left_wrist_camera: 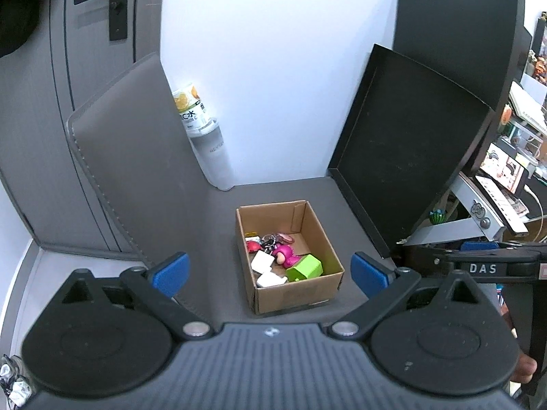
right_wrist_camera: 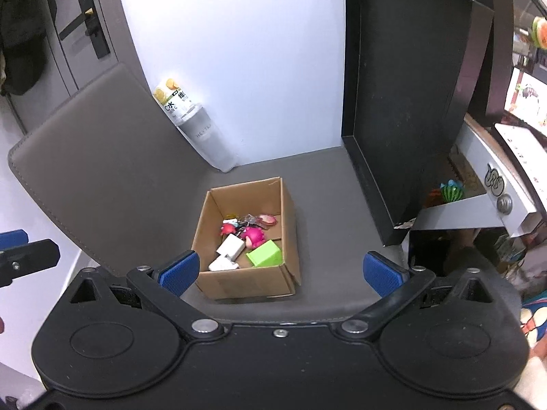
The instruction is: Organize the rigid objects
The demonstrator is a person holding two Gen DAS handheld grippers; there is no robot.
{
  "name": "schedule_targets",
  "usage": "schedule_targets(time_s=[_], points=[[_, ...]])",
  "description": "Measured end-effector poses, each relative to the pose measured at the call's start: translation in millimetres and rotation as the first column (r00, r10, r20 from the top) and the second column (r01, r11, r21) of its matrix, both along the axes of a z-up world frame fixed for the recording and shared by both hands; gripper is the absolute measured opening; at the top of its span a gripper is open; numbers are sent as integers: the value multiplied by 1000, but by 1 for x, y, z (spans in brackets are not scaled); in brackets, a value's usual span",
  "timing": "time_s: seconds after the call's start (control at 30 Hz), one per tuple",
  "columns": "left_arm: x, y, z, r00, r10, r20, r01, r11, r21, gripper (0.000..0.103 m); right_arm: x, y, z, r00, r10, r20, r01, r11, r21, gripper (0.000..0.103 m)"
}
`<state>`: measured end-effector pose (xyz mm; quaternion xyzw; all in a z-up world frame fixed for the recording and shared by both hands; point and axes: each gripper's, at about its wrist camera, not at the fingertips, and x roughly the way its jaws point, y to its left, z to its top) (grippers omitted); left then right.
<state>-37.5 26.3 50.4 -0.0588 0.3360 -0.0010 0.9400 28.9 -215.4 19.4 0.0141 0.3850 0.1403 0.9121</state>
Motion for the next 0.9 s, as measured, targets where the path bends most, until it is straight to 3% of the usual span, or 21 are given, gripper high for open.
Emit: schedule_targets(time_s=[0.17,0.27,0.9], points=[[1,-2,-2,1000,-16,-11,16,1000,-18,100,2,-1,-2,1000,-5,-13,5,1000,8,103],[2,-1,-4,999,-29,-22,27,998,-65,100,2,1,-5,1000,0,-30,0,1000,-7,103],[5,-1,-12,999,-14,-45,12,999,-41,100,-1,4,-9,999,-11,-32,10,999,-49,103]])
